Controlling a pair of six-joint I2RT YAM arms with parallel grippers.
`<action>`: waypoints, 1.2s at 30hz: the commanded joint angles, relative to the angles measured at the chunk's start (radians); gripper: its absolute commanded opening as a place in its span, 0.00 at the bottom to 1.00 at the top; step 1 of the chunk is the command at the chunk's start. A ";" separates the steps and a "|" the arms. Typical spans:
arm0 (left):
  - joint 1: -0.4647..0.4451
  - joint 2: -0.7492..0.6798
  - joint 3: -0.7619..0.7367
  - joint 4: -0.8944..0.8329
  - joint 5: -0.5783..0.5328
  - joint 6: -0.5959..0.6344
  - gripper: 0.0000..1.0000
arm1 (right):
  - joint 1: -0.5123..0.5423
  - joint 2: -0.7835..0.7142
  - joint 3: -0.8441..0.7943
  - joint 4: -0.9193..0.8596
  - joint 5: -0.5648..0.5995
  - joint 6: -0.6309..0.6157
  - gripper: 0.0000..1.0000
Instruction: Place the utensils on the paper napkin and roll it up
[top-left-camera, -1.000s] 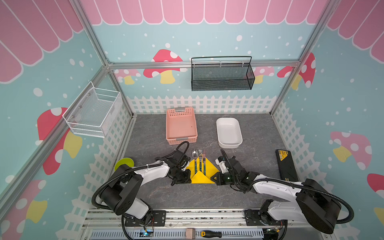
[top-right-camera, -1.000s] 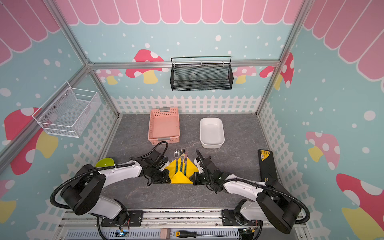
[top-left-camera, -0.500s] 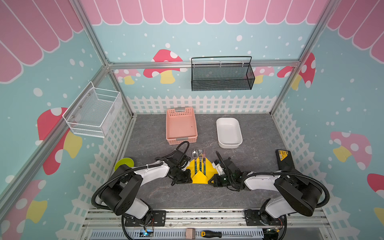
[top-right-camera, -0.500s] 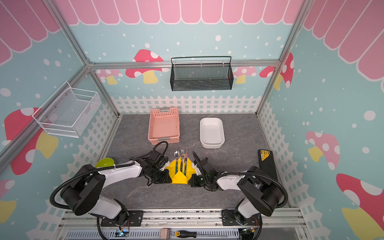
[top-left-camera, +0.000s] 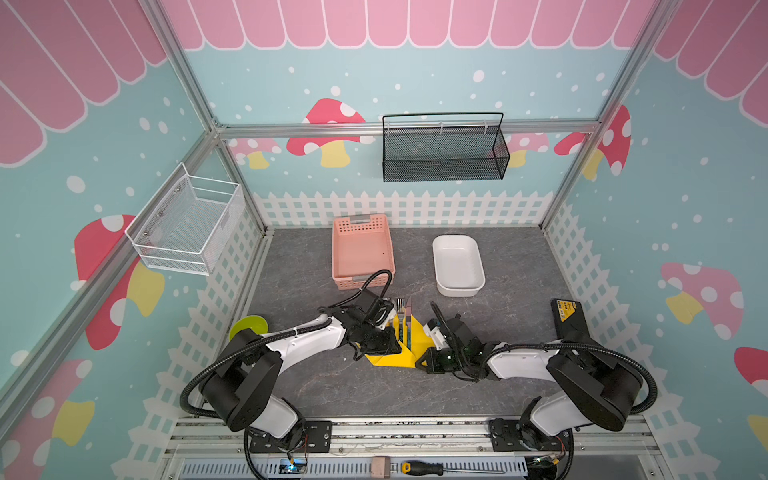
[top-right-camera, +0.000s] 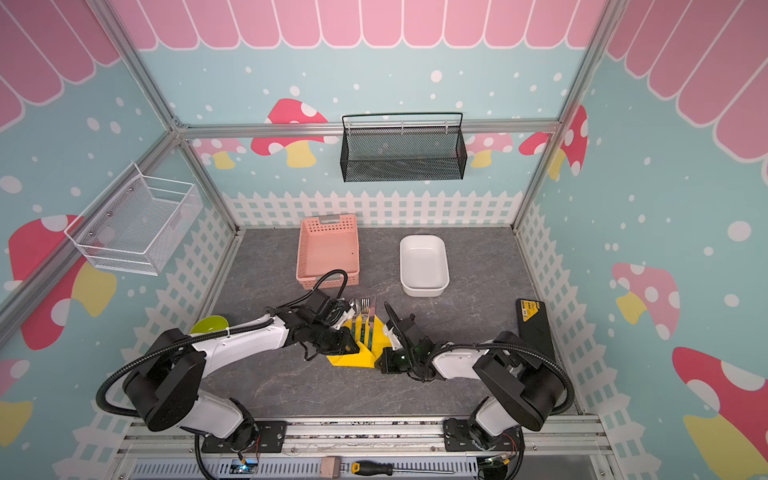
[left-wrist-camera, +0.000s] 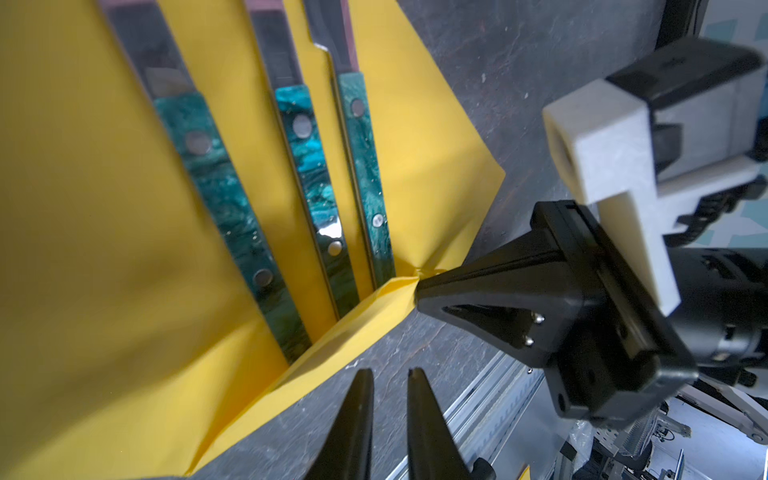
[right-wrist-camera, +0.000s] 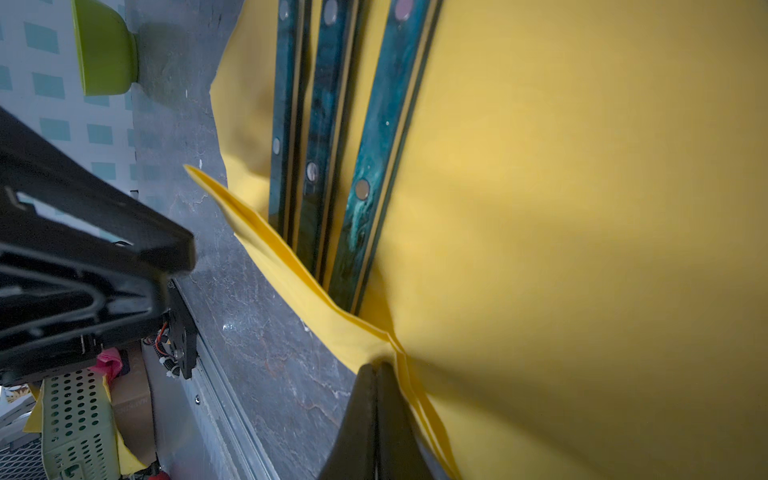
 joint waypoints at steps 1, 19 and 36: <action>-0.008 0.043 0.025 0.009 -0.017 -0.014 0.17 | -0.005 0.006 0.020 -0.034 0.007 -0.008 0.06; -0.008 0.114 0.041 0.019 -0.064 -0.016 0.16 | -0.201 -0.264 -0.033 -0.244 0.095 -0.051 0.20; -0.008 0.138 0.036 0.020 -0.067 -0.014 0.15 | -0.314 -0.152 -0.011 -0.284 0.018 -0.154 0.40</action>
